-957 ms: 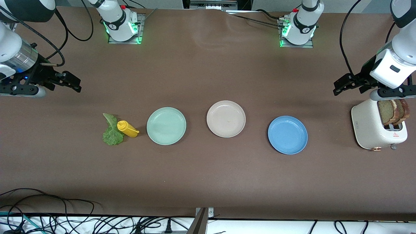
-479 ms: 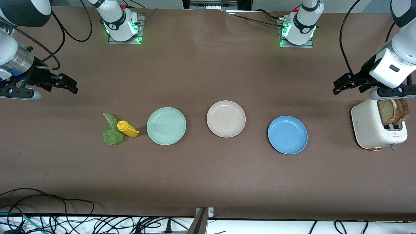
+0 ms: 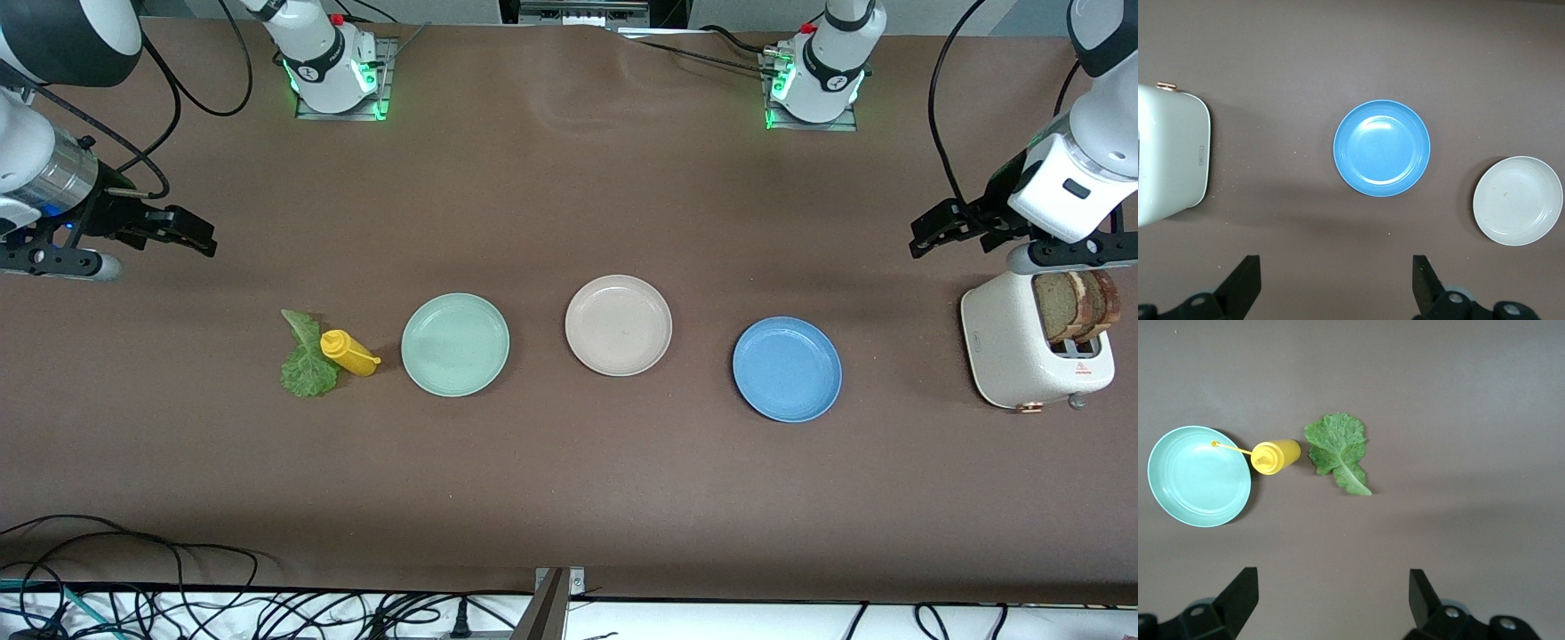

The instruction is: Make sandwich on beige plate with both arms

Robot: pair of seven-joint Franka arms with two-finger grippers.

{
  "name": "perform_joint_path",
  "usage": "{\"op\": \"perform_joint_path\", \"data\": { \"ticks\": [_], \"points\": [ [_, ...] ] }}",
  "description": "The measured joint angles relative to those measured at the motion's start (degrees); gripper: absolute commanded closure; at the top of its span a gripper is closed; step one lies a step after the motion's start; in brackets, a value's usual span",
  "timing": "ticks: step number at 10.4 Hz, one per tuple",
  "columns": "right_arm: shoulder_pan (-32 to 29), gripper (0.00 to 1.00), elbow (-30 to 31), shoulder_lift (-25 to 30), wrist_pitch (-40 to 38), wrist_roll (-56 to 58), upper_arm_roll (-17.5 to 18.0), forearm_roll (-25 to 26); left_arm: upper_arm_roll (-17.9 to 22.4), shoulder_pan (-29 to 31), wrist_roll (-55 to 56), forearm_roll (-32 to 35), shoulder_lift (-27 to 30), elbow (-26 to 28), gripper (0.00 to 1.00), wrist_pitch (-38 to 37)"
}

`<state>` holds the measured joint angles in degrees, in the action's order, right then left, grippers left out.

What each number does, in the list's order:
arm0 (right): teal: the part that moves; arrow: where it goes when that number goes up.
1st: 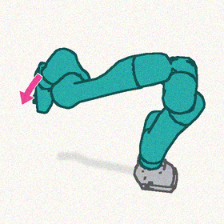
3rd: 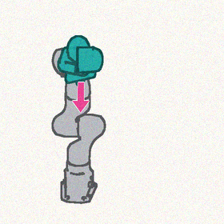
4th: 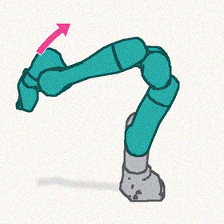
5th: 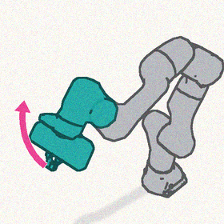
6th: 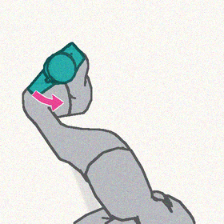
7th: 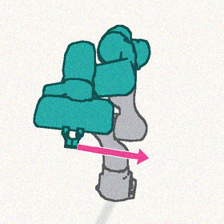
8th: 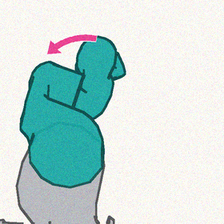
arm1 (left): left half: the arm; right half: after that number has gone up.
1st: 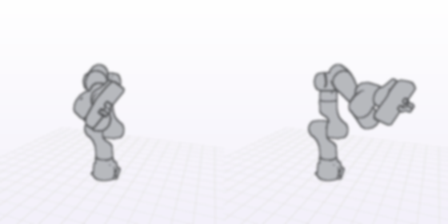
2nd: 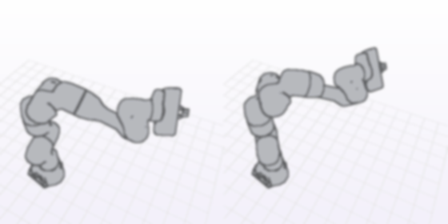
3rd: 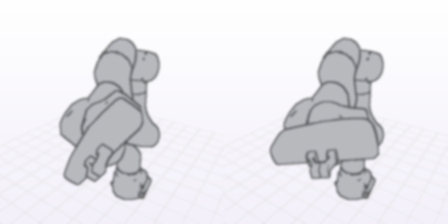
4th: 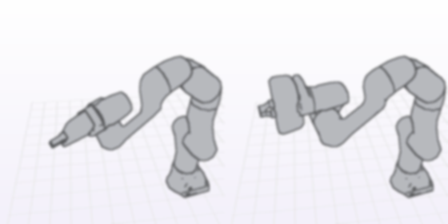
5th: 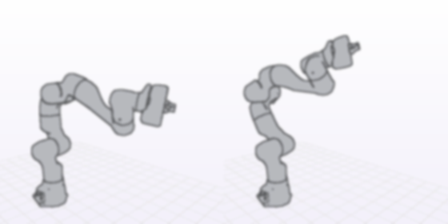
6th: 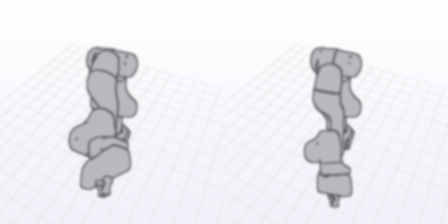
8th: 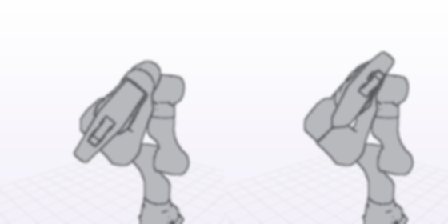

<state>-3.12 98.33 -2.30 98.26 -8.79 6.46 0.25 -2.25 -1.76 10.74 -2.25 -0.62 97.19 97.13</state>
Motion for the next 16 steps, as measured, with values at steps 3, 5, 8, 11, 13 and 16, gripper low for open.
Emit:
{"op": "perform_joint_path", "data": {
  "ticks": [3, 5, 8, 11, 13, 16],
  "points": [
    [0.00, 0.00, 0.00, -0.08, -1.35, 0.00, 0.01, 0.00, 0.27, 0.36, 0.00, 3.84, -0.16, -0.01, 0.00, -1.92],
    [0.00, 0.00, 0.00, -0.26, -1.46, 0.00, 0.01, 0.00, 0.20, 0.30, -0.16, 4.32, -0.16, -0.01, 0.00, -2.27],
    [0.00, 0.00, 0.00, -0.53, -1.46, -0.01, 0.00, 0.00, 0.52, 0.44, -2.39, 6.65, -0.78, -0.01, 0.00, -2.57],
    [-0.01, 0.00, 0.00, -0.66, -1.47, 0.88, -0.01, 0.00, 0.97, 4.50, -7.91, 7.96, -2.55, 0.01, 0.00, -2.54],
    [-0.02, 0.00, 0.00, -0.98, -1.44, 1.02, -0.01, 0.00, 1.28, 7.89, -12.81, 10.58, -5.60, -0.04, 0.00, -1.56],
    [-0.05, 0.00, 0.00, -1.06, -1.48, 2.05, -0.20, 0.00, 1.34, 10.37, -16.11, 11.69, -10.73, -1.33, 0.07, 1.07]
  ]
}}
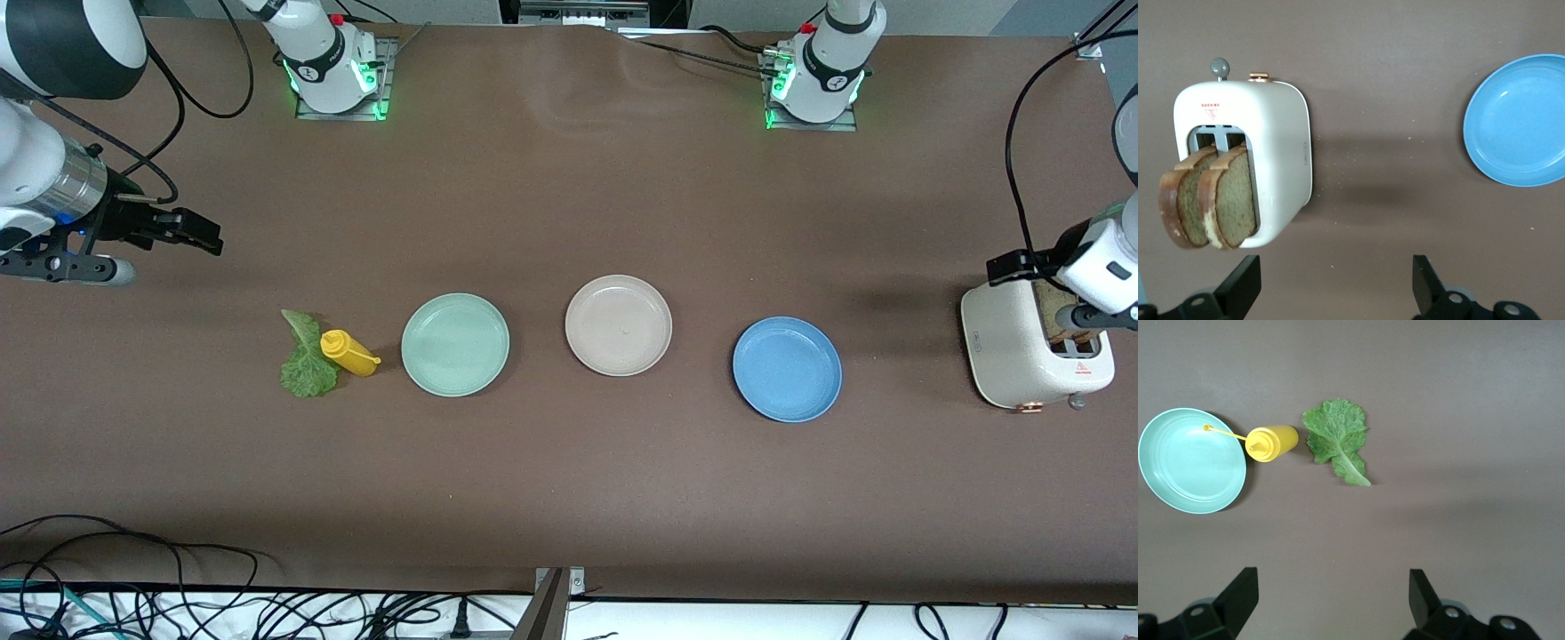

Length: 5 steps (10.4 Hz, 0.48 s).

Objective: Make sandwich on beige plate with both arms
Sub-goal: 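Move the left gripper down to the bread in the toaster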

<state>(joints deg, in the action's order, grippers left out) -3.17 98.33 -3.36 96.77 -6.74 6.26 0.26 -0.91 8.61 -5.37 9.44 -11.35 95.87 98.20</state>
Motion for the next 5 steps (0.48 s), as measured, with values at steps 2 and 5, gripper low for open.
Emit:
{"op": "perform_joint_path", "data": {
  "ticks": [2, 5],
  "points": [
    [-0.08, 0.00, 0.00, -0.01, -0.07, 1.02, -0.95, 0.00, 0.04, 2.79, -3.47, 0.06, -2.31, -0.25, 0.08, 0.30],
    [-0.19, 0.00, 0.00, -0.34, -0.09, 1.56, -1.36, 0.00, 0.10, 6.82, -7.14, 1.84, -4.57, -0.32, 0.08, 1.66]
  ]
}}
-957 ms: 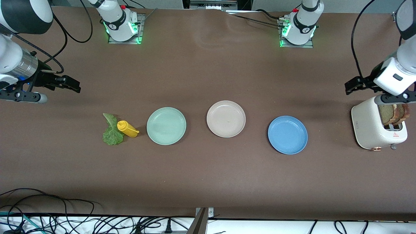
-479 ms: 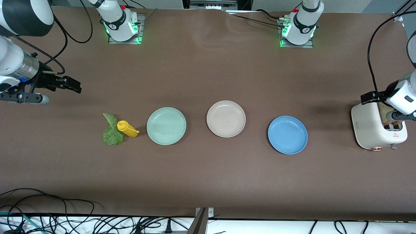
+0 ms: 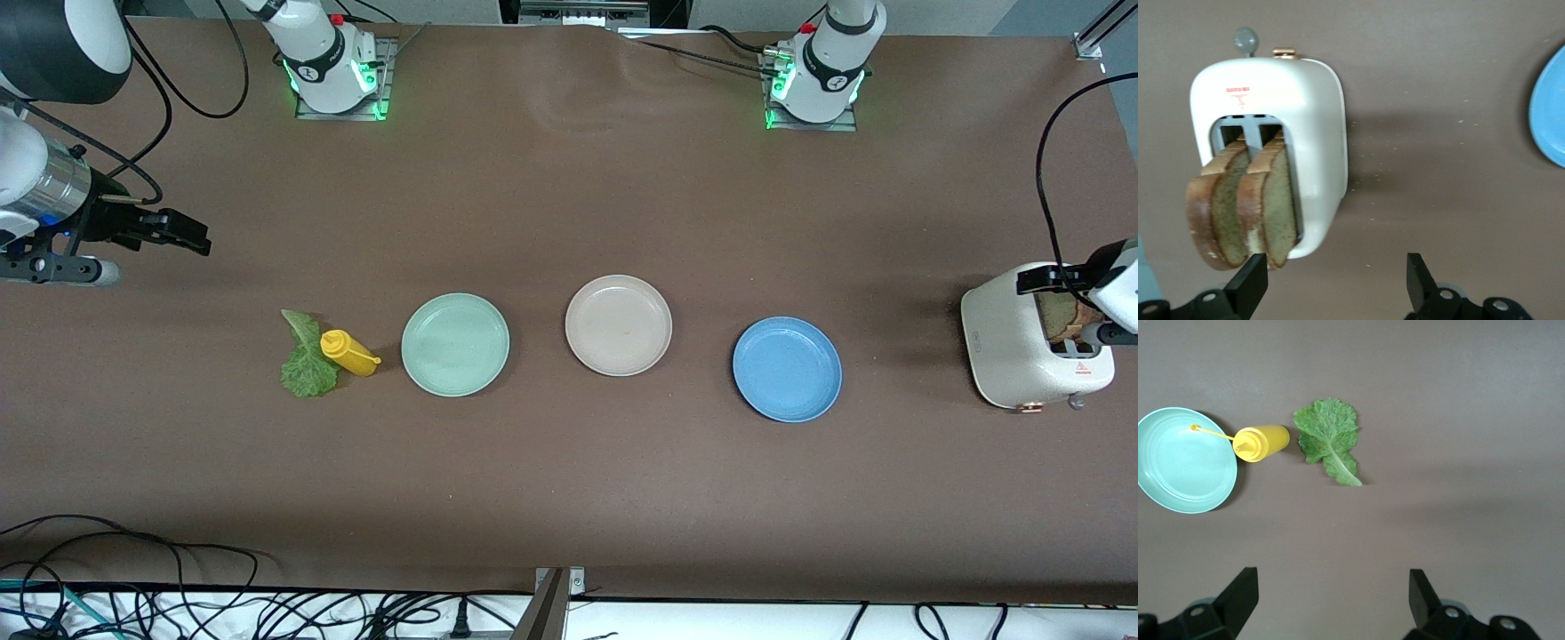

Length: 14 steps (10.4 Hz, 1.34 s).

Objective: Make sandwich on beige plate with both arms
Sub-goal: 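Move the left gripper down to the bread in the toaster, then grasp the toast with the left gripper while the right gripper reaches lettuce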

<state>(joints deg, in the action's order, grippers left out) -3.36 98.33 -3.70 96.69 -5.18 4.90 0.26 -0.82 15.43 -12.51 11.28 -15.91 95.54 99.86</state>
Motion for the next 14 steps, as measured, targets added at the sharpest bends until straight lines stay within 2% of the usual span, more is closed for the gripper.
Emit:
{"op": "perform_joint_path", "data": {
  "ticks": [6, 7, 8, 9, 12, 14],
  "points": [
    [-0.26, 0.00, 0.00, -0.90, 0.00, 0.11, -0.50, 0.00, -0.04, 2.81, -0.24, 3.02, -3.59, 0.01, 0.09, 0.51],
    [-0.44, 0.00, 0.00, -1.18, 0.00, 0.69, -0.64, 0.00, -0.04, 3.34, -0.24, 3.04, -4.20, 0.01, 0.14, 1.10],
    [-0.70, 0.00, 0.01, -1.55, 0.01, 2.35, -0.89, 0.00, -0.04, 3.67, -0.24, 3.05, -4.65, 0.01, 0.27, 1.28],
    [-0.90, 0.00, 0.03, -2.04, 0.11, 4.35, -1.43, 0.00, -0.05, 3.87, -0.24, 3.05, -5.14, 0.01, 0.47, 1.29],
    [-1.17, 0.00, 0.81, -4.09, 2.44, 6.48, -2.74, 0.00, -0.05, 4.48, -0.24, 3.05, -6.20, 0.00, 1.00, 1.29],
    [-1.17, 0.00, 3.27, -4.86, 5.95, 6.69, -2.93, 0.00, -0.04, 4.97, -0.24, 3.05, -6.23, -0.24, 1.00, 1.29]
  ]
}}
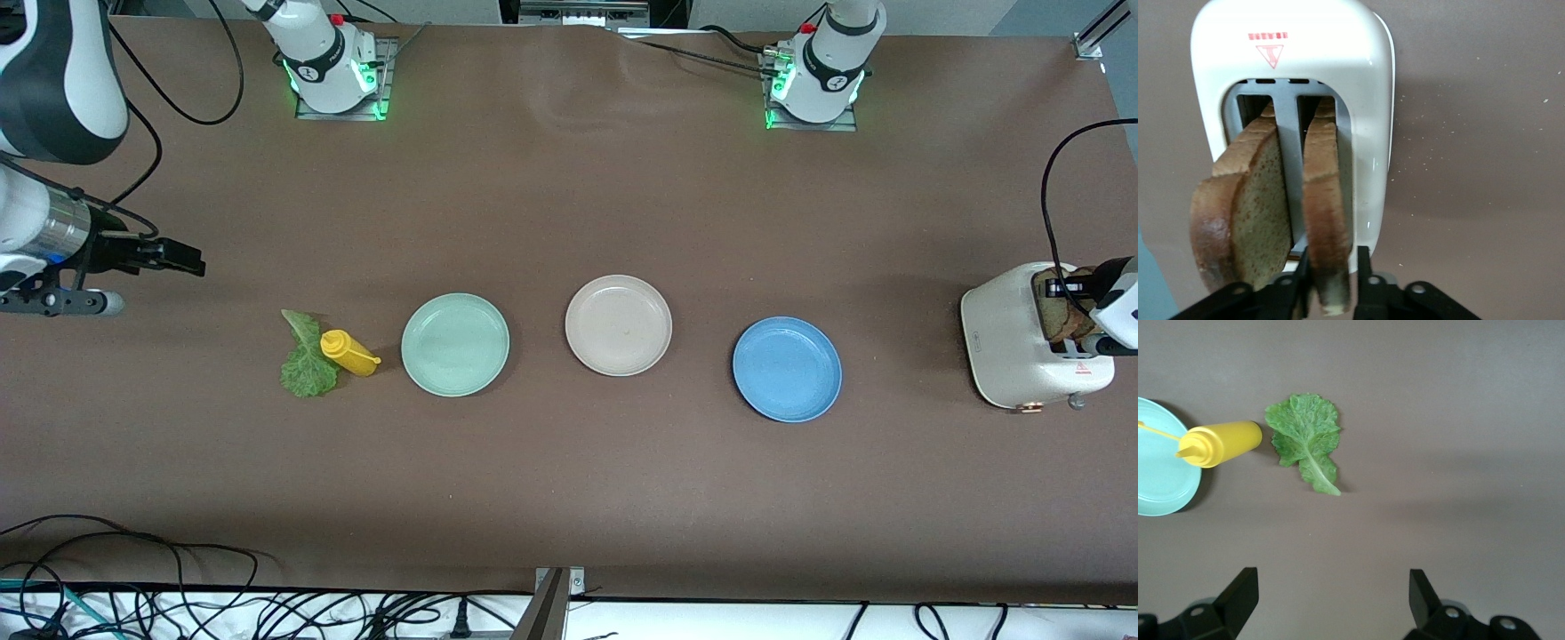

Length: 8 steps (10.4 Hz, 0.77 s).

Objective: Make sandwich on beige plate with both arms
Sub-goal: 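Grasp the toast with the left gripper while the right gripper reaches lettuce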

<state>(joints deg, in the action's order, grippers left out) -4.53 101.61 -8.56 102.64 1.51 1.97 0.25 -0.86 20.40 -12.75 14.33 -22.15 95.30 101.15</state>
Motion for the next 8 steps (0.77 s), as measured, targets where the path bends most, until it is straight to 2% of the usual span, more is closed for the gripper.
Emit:
{"op": "perform_joint_path", "data": {
  "ticks": [3, 4, 6, 8],
  "points": [
    [-0.46, 0.00, 2.63, -2.03, 3.49, 4.37, -0.89, -0.71, -0.29, 0.27, 0.00, 0.00, 0.07, -1.39, 1.00, -0.31],
    [-0.64, 0.00, 3.45, -2.98, 4.73, 7.56, -1.65, -2.84, -0.75, 0.24, 0.00, 0.00, 0.35, -2.78, 1.00, -1.74],
    [-0.80, 0.00, 5.41, -5.26, 7.21, 15.65, -3.62, -6.48, -2.62, 0.15, 0.00, -0.52, 2.14, -6.79, 1.00, -8.06],
    [-1.12, 0.00, 5.84, -7.71, 8.65, 21.68, -4.24, -6.93, -4.66, -0.02, 0.05, -5.60, 5.65, -10.29, 1.00, -15.14]
  ]
}}
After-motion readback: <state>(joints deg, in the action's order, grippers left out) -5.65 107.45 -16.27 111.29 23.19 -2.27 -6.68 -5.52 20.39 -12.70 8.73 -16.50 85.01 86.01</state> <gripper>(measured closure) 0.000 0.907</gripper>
